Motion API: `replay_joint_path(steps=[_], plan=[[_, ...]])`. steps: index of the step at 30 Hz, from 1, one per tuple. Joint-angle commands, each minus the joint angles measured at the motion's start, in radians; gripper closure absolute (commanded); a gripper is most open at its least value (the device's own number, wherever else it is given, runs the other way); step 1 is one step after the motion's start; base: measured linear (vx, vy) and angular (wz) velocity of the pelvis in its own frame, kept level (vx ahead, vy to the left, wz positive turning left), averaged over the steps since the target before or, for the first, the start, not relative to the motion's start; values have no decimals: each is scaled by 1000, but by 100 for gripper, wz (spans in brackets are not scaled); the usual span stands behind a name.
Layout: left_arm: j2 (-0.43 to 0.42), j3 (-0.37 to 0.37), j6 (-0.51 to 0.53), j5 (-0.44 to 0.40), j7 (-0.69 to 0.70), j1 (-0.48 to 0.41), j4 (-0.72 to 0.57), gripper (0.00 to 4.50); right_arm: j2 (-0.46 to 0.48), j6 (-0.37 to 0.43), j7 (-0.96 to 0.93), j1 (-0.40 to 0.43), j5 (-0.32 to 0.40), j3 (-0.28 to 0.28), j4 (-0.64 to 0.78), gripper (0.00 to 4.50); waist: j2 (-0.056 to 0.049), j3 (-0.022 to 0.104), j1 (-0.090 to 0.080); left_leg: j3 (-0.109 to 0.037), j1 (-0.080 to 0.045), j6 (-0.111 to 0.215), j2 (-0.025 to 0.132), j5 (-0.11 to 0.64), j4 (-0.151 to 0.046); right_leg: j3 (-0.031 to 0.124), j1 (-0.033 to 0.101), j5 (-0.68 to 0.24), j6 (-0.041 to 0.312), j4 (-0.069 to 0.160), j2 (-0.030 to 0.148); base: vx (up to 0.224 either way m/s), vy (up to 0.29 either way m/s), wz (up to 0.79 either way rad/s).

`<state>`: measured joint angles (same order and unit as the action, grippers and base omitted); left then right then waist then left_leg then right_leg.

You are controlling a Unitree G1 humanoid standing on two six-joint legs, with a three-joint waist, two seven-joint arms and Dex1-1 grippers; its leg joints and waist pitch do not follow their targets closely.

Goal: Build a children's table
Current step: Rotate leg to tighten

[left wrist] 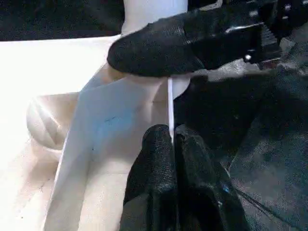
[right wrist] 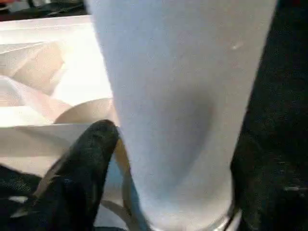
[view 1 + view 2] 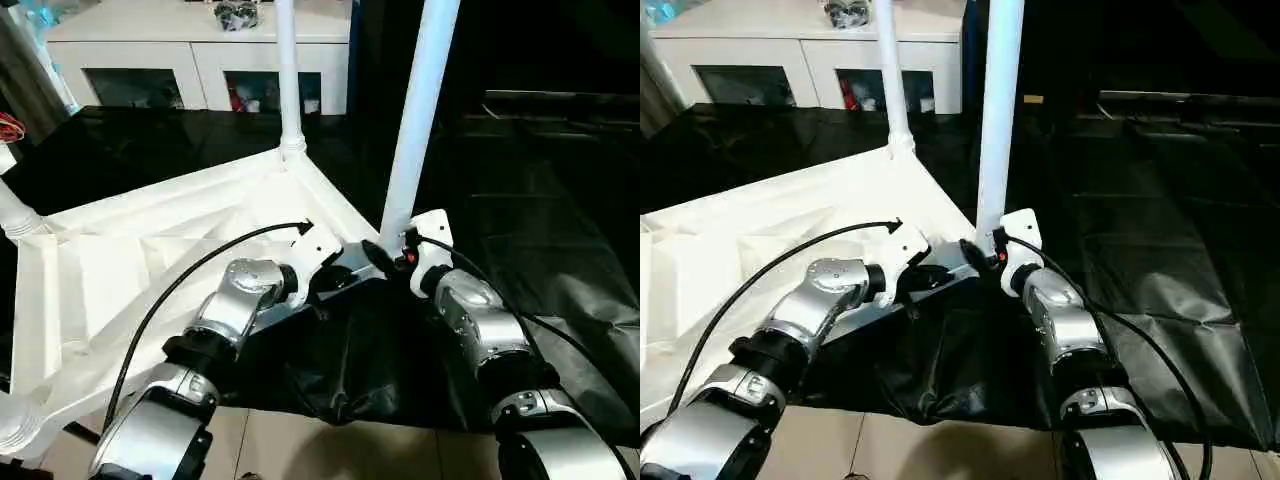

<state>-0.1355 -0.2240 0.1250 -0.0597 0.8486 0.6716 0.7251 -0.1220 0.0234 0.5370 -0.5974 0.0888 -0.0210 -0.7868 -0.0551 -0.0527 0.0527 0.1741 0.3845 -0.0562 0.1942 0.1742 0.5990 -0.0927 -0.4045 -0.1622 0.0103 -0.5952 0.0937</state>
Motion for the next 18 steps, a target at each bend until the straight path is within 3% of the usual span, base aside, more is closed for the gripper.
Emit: replay_joint_path(steps=[1,4,9,14,15,18], plan=[[5,-12,-66,60,88,2,-84,450,0,4,80,22,1,55,6,38,13,76,4,-6,-12,83,32,201,-68,44,59,-192,248,65,59,0,0,0],[-14,-10,-64,69,119,-8,-100,450,-24,-8,124,30,3,60,20,38,11,74,6,-5,-12,87,34,201,-69,45,57,-184,252,63,56,0,0,0],[-82,-17,-61,90,238,-41,-146,450,-126,6,402,96,43,110,136,38,12,75,15,-3,-13,96,36,212,-68,44,58,-188,249,62,54,0,0,0],[-120,-18,-57,99,294,-58,-168,450,-190,18,553,137,70,143,208,38,13,72,23,-4,-13,93,37,220,-69,44,56,-225,243,65,56,0,0,0],[-127,-18,-56,101,304,-61,-173,450,-198,23,572,142,75,147,217,64,13,73,24,-4,-14,91,38,222,-69,44,55,-227,242,65,55,0,0,0],[-146,-23,-50,101,330,-73,-187,450,-217,32,620,154,86,154,245,74,15,73,29,-4,-14,88,39,216,-69,45,53,-228,241,64,56,0,0,0]])
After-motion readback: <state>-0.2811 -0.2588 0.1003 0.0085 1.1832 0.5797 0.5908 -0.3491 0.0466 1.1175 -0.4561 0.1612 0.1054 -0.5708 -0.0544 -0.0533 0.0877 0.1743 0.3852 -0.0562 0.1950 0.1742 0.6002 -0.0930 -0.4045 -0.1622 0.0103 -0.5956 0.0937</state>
